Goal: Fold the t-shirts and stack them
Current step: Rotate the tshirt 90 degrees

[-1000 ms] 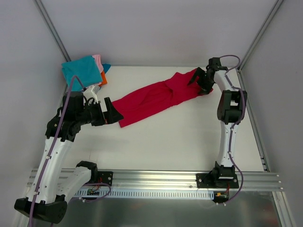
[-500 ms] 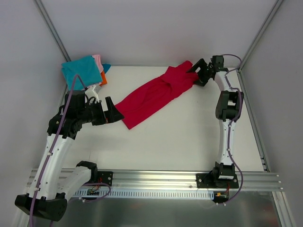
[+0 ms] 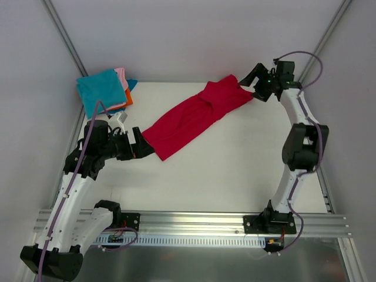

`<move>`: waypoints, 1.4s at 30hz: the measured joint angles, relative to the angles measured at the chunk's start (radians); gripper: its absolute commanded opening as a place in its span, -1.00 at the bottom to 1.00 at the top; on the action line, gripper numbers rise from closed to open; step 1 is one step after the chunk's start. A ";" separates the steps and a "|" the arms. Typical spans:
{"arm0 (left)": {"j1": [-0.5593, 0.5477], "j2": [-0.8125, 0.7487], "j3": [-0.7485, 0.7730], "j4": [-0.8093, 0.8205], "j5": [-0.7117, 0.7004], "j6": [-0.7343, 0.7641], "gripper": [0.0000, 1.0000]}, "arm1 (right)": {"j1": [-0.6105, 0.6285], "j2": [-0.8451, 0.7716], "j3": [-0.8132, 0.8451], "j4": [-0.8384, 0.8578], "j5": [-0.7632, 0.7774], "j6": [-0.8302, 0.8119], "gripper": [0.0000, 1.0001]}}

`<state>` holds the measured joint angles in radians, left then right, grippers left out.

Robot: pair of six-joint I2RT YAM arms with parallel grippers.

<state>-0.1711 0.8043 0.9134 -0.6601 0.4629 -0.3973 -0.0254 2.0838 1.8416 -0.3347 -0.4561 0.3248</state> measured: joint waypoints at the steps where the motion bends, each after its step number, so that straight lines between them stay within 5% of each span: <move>1: 0.000 0.020 0.000 0.000 -0.002 0.002 0.97 | 0.003 -0.109 -0.072 0.000 0.005 -0.007 0.99; 7: 0.000 0.244 -0.026 0.053 -0.031 -0.023 0.97 | 0.015 -0.680 -0.456 0.067 -0.003 -0.009 0.99; 13: -0.009 0.541 -0.077 0.227 -0.038 -0.092 0.97 | 0.051 -0.960 -0.799 0.015 -0.023 0.021 0.99; 24: -0.013 0.771 0.090 0.304 -0.220 -0.049 0.97 | 0.056 -1.166 -0.882 -0.153 -0.035 -0.008 0.99; 35: -0.010 0.977 0.388 0.316 -0.345 0.172 0.97 | 0.056 -1.166 -0.890 -0.202 -0.047 -0.025 0.99; 42: 0.002 1.145 0.436 0.304 -0.333 0.265 0.98 | 0.056 -1.166 -0.890 -0.222 -0.050 -0.045 0.99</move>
<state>-0.1692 1.9495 1.3495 -0.3565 0.1295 -0.1326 0.0307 0.9176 0.9512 -0.5571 -0.5060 0.2794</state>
